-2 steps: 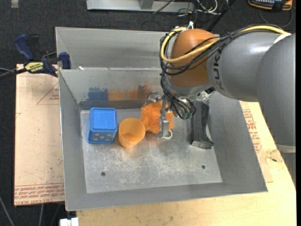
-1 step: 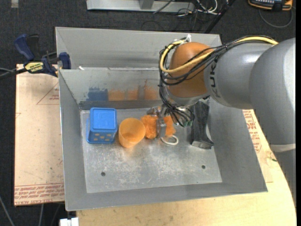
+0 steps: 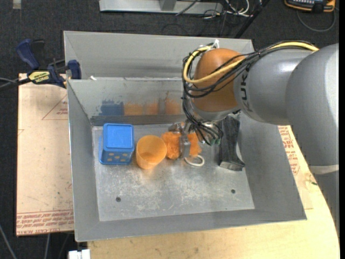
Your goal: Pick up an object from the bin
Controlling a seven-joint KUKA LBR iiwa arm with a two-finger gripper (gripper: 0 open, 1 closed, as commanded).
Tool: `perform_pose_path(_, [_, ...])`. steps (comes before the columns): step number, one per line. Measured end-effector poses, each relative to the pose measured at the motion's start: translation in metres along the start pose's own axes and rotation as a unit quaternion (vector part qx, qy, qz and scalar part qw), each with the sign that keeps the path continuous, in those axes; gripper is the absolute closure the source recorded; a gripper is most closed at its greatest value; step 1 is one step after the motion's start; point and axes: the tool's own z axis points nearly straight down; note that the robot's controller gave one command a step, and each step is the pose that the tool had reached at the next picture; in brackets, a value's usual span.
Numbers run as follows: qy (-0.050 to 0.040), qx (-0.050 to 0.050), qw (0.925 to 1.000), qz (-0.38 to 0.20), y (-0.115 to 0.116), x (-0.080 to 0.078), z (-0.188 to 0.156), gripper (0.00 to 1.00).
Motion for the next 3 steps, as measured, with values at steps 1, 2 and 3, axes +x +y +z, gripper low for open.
perform_pose_path(1, [-0.0018, 0.0, 1.0, -0.008, 0.0024, 0.012, -0.0819, 1.0])
perform_pose_path(2, [-0.0018, 0.0, 1.0, -0.008, 0.0023, 0.012, -0.0819, 1.0])
perform_pose_path(3, [0.0001, -0.001, 1.0, -0.007, 0.0024, 0.0134, -0.0843, 1.0])
